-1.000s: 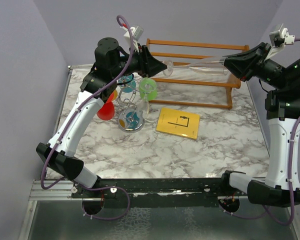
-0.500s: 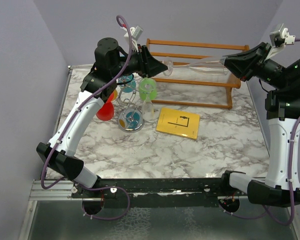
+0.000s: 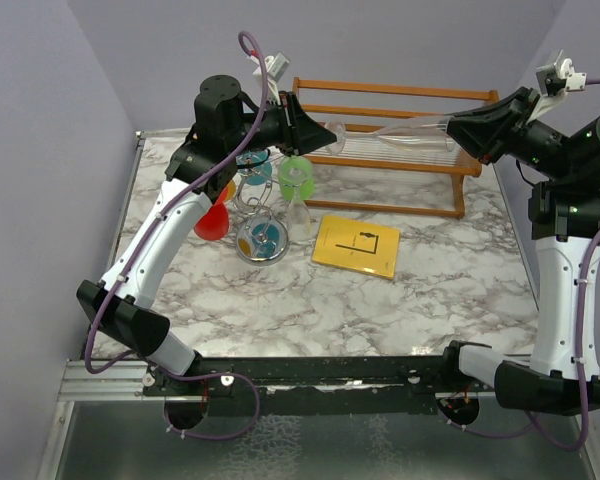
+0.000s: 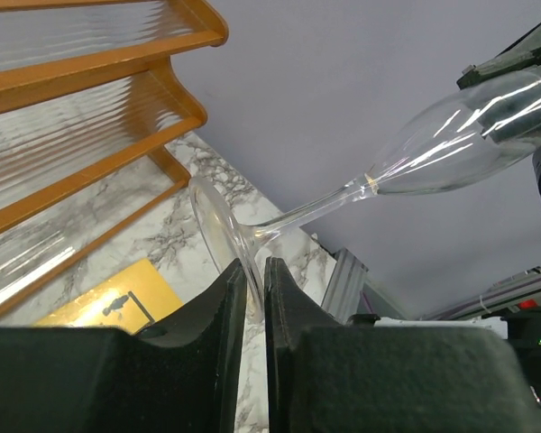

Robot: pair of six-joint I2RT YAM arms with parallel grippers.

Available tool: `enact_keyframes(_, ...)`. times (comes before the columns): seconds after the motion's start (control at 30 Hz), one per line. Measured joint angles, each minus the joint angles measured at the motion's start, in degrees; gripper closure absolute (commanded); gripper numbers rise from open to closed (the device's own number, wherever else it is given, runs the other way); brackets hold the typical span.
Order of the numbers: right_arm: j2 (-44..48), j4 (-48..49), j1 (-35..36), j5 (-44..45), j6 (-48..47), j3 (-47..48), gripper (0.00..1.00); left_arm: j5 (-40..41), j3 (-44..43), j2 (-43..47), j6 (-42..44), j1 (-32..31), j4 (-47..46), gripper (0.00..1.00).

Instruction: Place the wine glass upside down on the wine glass rack

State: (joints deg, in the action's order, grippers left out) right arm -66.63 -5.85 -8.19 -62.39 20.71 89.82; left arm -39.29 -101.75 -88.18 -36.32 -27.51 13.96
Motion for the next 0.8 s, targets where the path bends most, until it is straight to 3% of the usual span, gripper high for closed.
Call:
enact_keyframes(0.07, 0.2, 0.3, 0.0, 0.0, 0.0, -0.5, 0.97, 0.0, 0.0, 0.0, 0.0, 0.0, 0.1, 1.0)
enact_keyframes(0.3, 1.4, 0.2, 0.3, -0.3, -1.9, -1.6, 0.81, 1.4, 0.0, 0.0, 1.1, 0.0, 1.2, 1.0)
enact_keyframes(0.57, 1.9, -1.9, 0.3, -0.5, -5.4, -2.1, 0.53, 5.4, 0.0, 1.0, 5.2, 0.9, 3.9, 1.0)
enact_keyframes(0.8, 2.6, -7.6, 0.3, -0.2, -10.8, -1.9, 0.39, 8.0, -0.2, 3.9, 10.1, 2.8, 6.1, 1.0)
